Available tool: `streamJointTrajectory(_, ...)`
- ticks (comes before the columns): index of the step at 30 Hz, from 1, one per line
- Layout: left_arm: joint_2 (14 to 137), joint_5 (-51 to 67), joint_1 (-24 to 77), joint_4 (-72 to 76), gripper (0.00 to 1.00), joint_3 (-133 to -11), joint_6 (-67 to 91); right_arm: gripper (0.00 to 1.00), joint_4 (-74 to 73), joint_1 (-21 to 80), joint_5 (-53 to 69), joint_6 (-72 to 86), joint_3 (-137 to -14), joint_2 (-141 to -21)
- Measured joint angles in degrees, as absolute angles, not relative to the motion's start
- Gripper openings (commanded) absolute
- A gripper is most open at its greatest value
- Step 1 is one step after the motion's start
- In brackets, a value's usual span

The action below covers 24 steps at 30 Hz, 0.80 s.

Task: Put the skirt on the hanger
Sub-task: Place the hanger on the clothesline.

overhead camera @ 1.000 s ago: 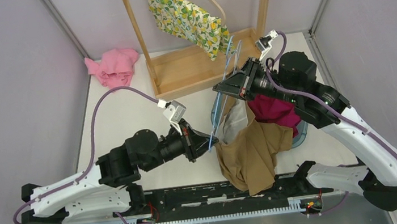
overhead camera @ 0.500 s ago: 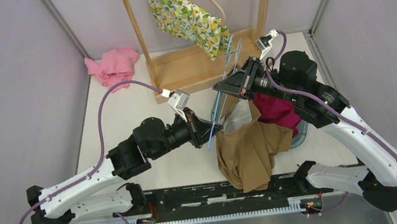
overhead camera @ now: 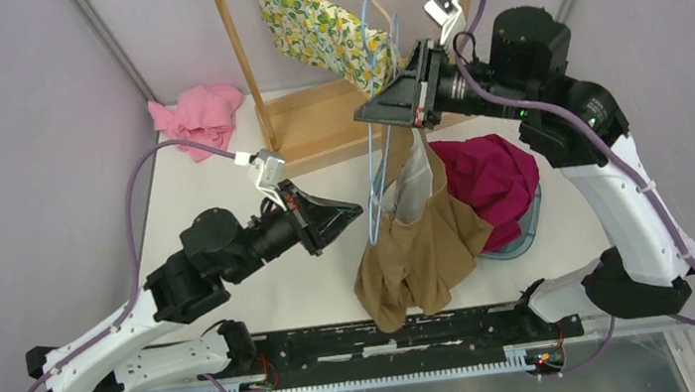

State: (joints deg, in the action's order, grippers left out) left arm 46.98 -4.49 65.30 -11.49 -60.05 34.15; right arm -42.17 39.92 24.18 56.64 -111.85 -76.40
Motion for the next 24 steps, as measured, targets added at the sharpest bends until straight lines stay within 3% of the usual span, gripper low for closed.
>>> streamJointTrajectory(4, 43.81, -7.60, 65.21, -15.46, 0.08, -60.80, 32.82, 0.01, -46.04, 36.97, 30.02, 55.13, -127.79, -83.92)
streamJointTrajectory(8, 41.54, -10.57, 65.21, -19.07, 0.08, -61.14, 31.57, 0.01, -44.47, 29.06, 37.91, 58.06, -133.51, -87.61)
streamJointTrajectory(15, 40.01, -13.58, 65.21, -21.82, 0.08, -61.14, 31.29, 0.01, -26.15, 10.26, 51.94, 76.95, -138.08, -98.19)
streamJointTrajectory(20, 40.40, -14.76, 65.21, -23.11, 0.08, -61.36, 29.19, 0.01, -14.72, 4.21, 59.07, 87.96, -148.97, -110.06)
streamJointTrajectory(24, 40.69, -15.05, 65.21, -24.08, 0.08, -62.00, 28.14, 0.01, -7.44, -0.36, 64.47, 94.41, -150.28, -114.10)
